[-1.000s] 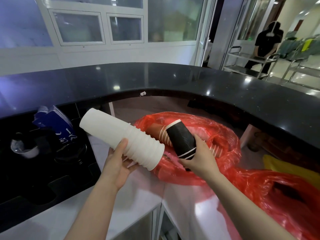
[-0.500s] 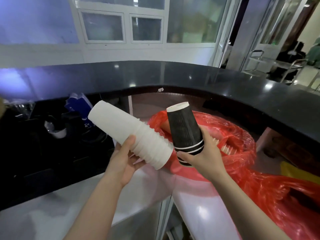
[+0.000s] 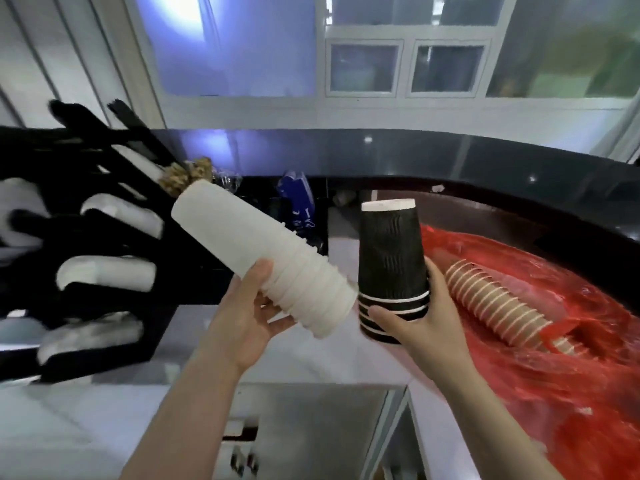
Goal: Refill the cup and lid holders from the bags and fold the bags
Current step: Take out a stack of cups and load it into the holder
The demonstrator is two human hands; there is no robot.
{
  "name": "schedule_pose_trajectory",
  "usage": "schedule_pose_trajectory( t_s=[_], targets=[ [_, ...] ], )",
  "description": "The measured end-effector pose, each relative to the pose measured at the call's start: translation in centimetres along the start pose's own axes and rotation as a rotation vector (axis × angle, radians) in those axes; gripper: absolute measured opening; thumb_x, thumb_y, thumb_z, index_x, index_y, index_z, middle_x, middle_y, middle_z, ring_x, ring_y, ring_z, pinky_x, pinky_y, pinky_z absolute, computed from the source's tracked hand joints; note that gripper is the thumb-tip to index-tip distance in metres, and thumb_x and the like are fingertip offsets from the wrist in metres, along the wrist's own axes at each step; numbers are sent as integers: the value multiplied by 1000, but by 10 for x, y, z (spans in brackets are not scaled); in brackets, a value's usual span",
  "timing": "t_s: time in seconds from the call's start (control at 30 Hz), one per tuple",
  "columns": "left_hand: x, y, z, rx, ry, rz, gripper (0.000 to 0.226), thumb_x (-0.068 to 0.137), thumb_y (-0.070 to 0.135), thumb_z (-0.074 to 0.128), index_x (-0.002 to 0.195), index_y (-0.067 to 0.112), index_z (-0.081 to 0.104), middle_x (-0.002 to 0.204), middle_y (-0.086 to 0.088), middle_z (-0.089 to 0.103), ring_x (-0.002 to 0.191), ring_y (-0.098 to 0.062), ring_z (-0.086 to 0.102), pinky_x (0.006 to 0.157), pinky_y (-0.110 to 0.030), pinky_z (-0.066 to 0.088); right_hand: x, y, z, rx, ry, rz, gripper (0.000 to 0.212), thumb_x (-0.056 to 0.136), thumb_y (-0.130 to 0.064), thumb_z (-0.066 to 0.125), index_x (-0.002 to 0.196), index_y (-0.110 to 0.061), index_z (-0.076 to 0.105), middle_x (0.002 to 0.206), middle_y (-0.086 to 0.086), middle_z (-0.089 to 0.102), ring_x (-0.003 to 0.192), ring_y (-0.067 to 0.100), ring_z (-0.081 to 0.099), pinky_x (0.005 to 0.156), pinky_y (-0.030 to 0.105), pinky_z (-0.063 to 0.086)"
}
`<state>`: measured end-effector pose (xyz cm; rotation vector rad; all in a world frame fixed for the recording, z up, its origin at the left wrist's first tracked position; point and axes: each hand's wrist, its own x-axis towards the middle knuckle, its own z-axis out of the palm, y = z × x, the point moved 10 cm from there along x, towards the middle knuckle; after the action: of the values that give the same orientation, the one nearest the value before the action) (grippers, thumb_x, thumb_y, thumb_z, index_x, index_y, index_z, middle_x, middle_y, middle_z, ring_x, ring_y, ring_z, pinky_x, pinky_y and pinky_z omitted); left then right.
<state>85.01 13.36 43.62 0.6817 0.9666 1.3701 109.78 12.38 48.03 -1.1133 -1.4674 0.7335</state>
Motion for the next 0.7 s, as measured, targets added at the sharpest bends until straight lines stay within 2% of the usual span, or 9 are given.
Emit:
schedule_pose_trajectory(
  t_s=[0.07,0.17,0.3,0.4,0.5,0.57,0.63,0.7],
  targets=[
    [-18,30,-19,22,42,58,74,67,41,78,134,24,50,105,-4,64,79,-20,72,60,-39,57,-1,-15,25,62,-54,-28,87,57,-28,91,128,-44,43,113,-26,61,102,-2,61,82,23,50],
    [-46,75,-50,44,94,159,78,60,42,78,132,24,51,102,-3,66,76,-19,70,62,-40,56,1,-47,62,109,-114,-106,85,53,-34,92,122,-49,43,110,-31,61,101,-6,61,77,8,46],
    [-88,125,-98,25,176,288,74,68,37,77,135,20,47,83,3,67,65,-15,66,59,-37,56,2,-88,121,148,-227,-186,89,53,-37,86,129,-38,39,107,-42,56,98,-16,56,75,0,40],
    [-117,151,-139,-8,241,342,67,71,40,74,131,23,51,99,-4,62,80,-23,64,61,-38,56,-6,-117,168,152,-298,-230,80,56,-46,78,124,-46,35,105,-49,51,97,-21,53,72,-3,38],
    [-141,174,-177,-30,266,393,65,73,41,72,127,14,50,71,2,63,59,-16,63,56,-34,56,-16,-140,214,180,-364,-235,68,66,-45,74,122,-50,36,106,-43,54,98,-15,56,72,1,42],
    [-158,188,-203,-26,287,426,58,76,38,68,124,12,48,60,6,60,54,-14,61,57,-35,56,-23,-153,244,201,-401,-229,64,73,-40,76,122,-52,36,109,-39,57,99,-10,59,73,8,48],
    [-176,202,-232,-24,338,446,62,73,36,75,124,10,51,66,2,57,59,-18,60,61,-37,56,-33,-165,276,209,-436,-226,69,70,-40,75,127,-49,37,109,-34,59,100,-9,59,78,14,48],
    [-193,216,-264,-31,392,458,68,67,40,72,126,11,54,76,-4,55,67,-22,59,63,-39,56,-44,-178,308,219,-463,-218,73,69,-38,77,131,-44,39,111,-29,61,101,-8,59,82,19,49]
  ],
)
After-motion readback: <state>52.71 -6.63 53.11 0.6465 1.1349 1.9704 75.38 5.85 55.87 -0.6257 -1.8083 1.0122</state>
